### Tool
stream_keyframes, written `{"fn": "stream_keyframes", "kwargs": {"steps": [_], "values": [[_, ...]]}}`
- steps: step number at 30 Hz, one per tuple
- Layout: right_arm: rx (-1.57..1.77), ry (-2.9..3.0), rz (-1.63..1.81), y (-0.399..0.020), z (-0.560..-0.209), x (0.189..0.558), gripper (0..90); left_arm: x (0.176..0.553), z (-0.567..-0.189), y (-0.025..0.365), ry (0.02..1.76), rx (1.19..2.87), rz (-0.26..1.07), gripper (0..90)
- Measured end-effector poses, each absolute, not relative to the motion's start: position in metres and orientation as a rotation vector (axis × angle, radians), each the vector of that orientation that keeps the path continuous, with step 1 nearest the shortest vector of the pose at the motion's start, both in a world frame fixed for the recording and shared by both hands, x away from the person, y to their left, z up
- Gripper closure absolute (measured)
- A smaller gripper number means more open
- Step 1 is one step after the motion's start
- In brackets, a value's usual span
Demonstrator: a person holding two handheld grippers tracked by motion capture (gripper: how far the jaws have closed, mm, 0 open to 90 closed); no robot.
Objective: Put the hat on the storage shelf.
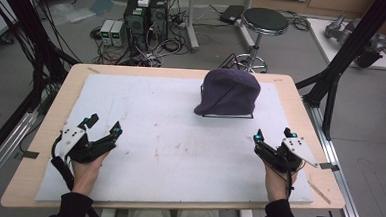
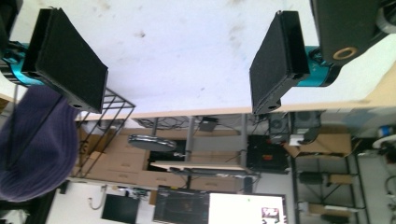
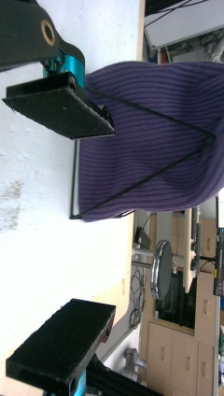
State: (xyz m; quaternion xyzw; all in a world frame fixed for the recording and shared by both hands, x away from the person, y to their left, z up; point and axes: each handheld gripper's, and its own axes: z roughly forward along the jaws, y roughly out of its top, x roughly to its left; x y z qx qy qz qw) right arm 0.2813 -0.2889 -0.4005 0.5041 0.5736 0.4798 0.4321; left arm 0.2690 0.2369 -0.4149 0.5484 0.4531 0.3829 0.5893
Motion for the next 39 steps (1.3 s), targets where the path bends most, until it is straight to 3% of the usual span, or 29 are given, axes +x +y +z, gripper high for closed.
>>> {"fn": "stream_keyframes", "kwargs": {"steps": [12, 39], "values": [[1.281, 1.421, 1.161, -0.282, -0.434, 0.279, 11.6, 0.255, -0.44, 0.258, 1.151, 1.217, 0.947, 19.7], [1.173, 1.488, 1.124, -0.276, -0.44, 0.283, 11.6, 0.256, -0.44, 0.26, 1.129, 1.202, 0.919, 20.5]]}}
